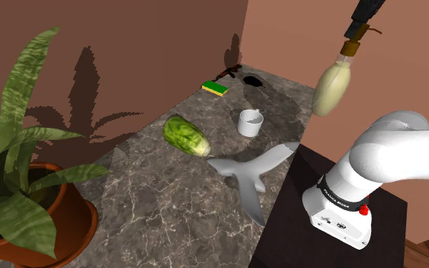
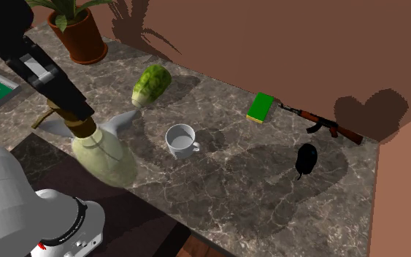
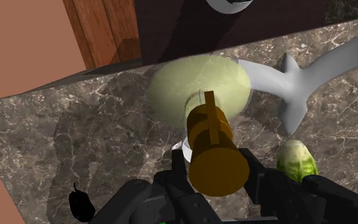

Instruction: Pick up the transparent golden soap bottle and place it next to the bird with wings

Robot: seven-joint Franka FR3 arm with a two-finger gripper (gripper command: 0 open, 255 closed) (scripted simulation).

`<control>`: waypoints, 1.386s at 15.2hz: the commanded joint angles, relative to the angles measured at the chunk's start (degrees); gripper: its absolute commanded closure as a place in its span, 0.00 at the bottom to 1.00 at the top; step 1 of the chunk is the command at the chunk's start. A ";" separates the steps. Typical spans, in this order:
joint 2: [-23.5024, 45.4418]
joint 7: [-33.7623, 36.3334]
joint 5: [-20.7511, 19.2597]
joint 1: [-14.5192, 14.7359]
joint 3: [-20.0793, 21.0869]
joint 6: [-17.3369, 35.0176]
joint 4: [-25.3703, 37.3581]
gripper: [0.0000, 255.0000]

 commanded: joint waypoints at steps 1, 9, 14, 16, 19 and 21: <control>-0.82 -0.02 -0.23 -0.07 -0.26 1.23 -1.98 1.00; -4.34 0.35 -0.81 -0.38 -0.82 5.71 -9.99 1.00; -6.34 0.55 -1.25 -0.62 -1.24 8.50 -14.78 1.00; -7.09 0.63 -1.44 -0.73 -1.42 9.62 -16.65 1.00; -8.18 0.74 -1.76 -0.91 -1.72 11.30 -19.43 1.00; -8.87 0.81 -1.98 -1.03 -1.94 12.43 -21.26 1.00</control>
